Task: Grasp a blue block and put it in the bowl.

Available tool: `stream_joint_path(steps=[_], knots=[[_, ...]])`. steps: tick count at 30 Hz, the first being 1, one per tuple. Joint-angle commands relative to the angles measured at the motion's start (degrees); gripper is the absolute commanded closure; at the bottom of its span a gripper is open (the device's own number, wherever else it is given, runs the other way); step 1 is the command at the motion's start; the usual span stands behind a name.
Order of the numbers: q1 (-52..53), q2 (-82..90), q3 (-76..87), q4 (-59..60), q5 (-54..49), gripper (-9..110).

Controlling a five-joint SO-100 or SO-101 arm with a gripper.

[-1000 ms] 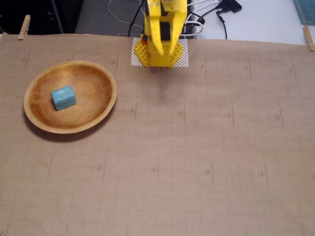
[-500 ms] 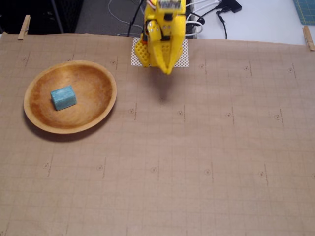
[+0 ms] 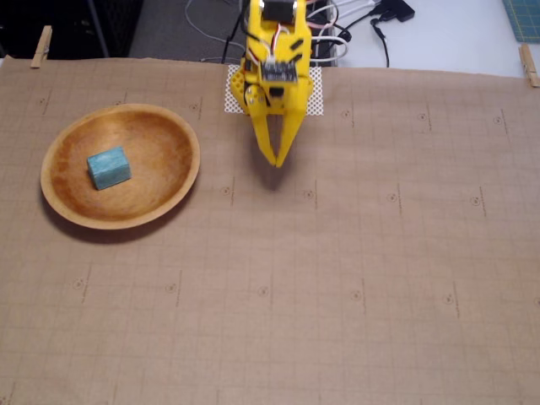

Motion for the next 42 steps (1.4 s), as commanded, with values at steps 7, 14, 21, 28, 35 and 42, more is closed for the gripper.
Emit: stream_joint_path(steps=[7,14,21,28,35,42], knots=[[0.4,0.5,4.9,-4.0,0.2,105],[0.4,0.1,8.3,-3.4,0.2,105],[0.4,-0.3,8.3,-2.5,-0.4,105],[-0.2,0.6,8.3,5.4,-0.4,105],[0.2,0.5,8.3,5.1,-0.4,105],[0.2,0.5,8.3,5.1,-0.4,105]])
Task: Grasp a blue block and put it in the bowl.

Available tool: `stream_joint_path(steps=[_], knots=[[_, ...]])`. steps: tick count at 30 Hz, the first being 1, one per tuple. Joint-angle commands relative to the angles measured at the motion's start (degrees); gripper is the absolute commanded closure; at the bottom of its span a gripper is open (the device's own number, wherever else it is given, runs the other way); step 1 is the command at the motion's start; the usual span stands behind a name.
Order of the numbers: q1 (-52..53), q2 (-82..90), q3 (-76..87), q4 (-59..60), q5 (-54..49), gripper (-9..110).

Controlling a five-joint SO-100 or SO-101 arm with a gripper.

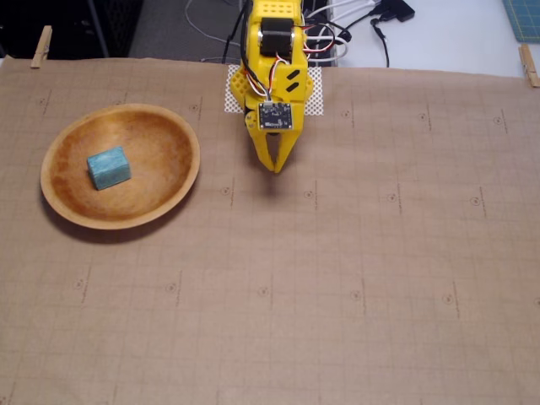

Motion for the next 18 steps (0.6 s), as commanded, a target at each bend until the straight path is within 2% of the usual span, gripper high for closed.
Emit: stream_joint_path(steps=[1,18], knots=[[0.3,0.2,-1.1,0.1,-0.4,105],[0.1,0.3,-1.1,0.1,-0.6,105]])
